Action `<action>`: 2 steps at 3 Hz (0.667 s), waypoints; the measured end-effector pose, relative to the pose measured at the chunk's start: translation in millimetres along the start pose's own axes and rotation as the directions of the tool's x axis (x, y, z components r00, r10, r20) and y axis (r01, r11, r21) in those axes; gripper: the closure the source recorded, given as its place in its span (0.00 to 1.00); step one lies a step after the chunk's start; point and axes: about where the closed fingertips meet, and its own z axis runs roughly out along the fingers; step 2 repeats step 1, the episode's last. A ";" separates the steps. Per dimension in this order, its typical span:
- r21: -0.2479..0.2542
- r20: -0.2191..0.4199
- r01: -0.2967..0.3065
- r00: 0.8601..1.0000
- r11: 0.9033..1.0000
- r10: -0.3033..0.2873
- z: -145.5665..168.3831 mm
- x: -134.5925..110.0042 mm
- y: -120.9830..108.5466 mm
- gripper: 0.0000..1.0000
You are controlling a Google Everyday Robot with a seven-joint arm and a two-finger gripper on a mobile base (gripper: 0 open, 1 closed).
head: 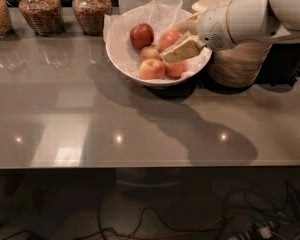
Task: Pick apple from white bowl
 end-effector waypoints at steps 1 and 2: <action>-0.063 -0.034 0.007 0.999 0.998 -0.010 -40.9 10.6 25.0 1.00; -0.063 -0.034 0.007 0.999 0.998 -0.010 -40.9 10.6 25.0 1.00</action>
Offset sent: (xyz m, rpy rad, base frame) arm 0.0000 0.0000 0.0000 0.0000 0.0000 0.0000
